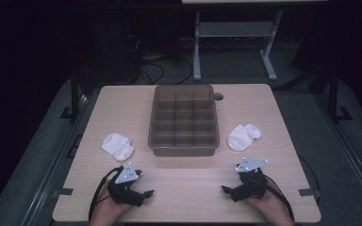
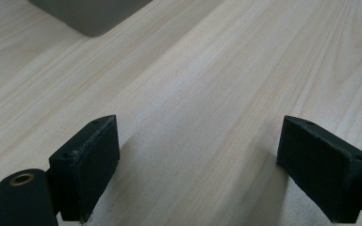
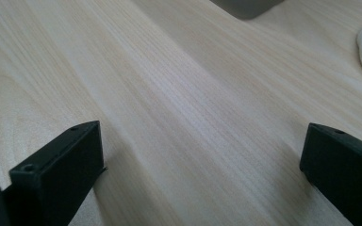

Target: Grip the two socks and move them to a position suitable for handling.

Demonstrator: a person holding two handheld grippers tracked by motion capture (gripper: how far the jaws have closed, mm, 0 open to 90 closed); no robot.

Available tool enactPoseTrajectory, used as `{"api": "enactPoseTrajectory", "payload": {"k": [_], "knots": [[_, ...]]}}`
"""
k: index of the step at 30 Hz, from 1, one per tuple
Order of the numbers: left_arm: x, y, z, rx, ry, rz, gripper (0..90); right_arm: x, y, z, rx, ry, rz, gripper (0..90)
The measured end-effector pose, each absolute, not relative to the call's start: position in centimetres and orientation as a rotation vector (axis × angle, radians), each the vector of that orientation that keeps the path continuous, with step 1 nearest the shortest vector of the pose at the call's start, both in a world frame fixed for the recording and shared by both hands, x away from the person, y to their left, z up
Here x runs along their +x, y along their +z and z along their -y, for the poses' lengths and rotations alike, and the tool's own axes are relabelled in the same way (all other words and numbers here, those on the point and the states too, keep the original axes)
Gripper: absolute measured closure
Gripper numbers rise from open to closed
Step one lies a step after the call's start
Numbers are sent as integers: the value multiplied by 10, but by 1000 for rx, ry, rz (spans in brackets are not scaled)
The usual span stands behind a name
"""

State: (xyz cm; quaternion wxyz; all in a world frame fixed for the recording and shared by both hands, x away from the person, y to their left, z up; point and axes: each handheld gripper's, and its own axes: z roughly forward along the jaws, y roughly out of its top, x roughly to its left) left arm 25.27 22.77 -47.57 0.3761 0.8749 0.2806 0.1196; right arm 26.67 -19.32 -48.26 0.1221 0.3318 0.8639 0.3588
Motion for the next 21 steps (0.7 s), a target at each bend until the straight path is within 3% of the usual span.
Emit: {"api": "enactPoseTrajectory", "payload": {"k": [11,21], "knots": [[253,-476,-228,2239,308,-719,131,266,-481,191,982,1030,-2522,5],[256,-476,-228,2235,315,-730,131,268,-475,195,994,1043,-2547,148]]}}
